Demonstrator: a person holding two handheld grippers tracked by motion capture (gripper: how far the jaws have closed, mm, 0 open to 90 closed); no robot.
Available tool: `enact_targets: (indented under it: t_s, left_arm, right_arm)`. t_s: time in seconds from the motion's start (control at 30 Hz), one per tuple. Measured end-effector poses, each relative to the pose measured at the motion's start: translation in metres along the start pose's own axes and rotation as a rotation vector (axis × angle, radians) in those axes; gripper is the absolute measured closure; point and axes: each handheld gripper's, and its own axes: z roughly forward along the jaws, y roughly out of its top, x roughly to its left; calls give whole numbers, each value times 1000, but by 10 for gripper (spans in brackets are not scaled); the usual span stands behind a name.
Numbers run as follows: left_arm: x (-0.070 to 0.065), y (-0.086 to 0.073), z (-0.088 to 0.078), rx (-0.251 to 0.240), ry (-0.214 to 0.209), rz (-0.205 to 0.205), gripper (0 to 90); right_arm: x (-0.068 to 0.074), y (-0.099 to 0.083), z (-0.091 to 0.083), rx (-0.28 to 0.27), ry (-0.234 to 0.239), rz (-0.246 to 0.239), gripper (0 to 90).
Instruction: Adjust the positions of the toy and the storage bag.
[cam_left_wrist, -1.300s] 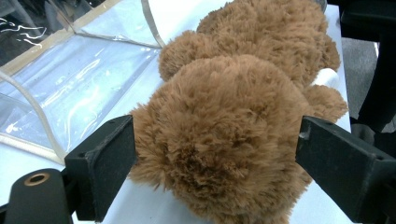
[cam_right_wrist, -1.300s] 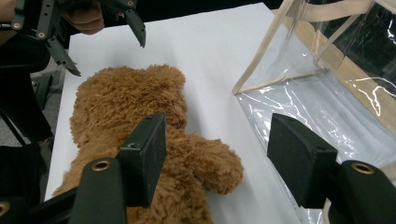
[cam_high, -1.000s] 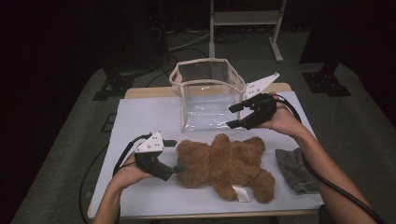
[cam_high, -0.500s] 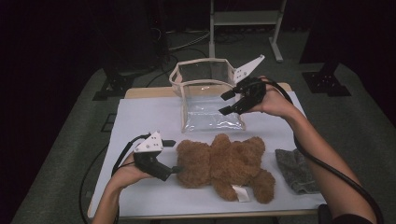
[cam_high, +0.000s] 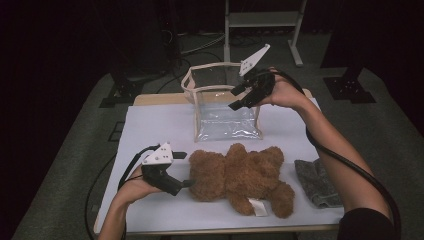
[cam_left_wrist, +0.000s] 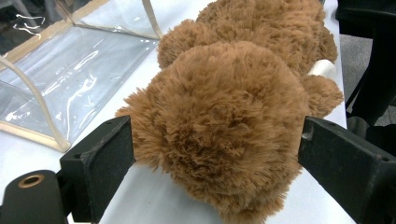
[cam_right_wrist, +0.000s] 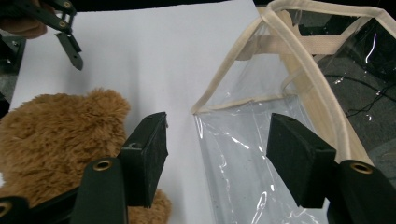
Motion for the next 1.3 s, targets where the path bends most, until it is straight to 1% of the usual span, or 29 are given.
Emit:
enact_targets:
  t_s: [0.07, 0.13, 0.33, 0.47, 0.63, 0.87, 0.93, 1.13, 1.2, 1.3]
  left_arm:
    - [1, 0, 0, -2, -1, 0, 96]
    - [1, -1, 0, 0, 1, -4, 96]
    - [1, -2, -2, 1, 2, -6, 95]
    - [1, -2, -2, 10, 1, -2, 95]
    - [2, -4, -3, 5, 3, -8, 95]
    - [1, -4, -5, 7, 1, -9, 95]
    - [1, -5, -6, 4, 5, -12, 95]
    - [1, -6, -8, 1, 3, -11, 95]
    - [1, -6, -8, 3, 1, -8, 95]
    - [1, -6, -8, 5, 1, -9, 95]
  right_arm:
    - [-4, 2, 2, 4, -2, 0, 369]
    - [-8, 4, 4, 13, -5, 11, 369]
    - [-23, 10, 9, 27, -15, 3, 373]
    - [-32, 13, 14, 38, -18, 10, 376]
    - [-44, 16, 20, 54, -26, 10, 382]
    - [-60, 17, 27, 74, -30, 38, 392]
    - [-63, 17, 31, 91, -36, 42, 396]
    - [-69, 15, 41, 110, -42, 44, 413]
    - [-71, 13, 43, 114, -42, 53, 427]
    - [-71, 11, 46, 135, -42, 52, 485]
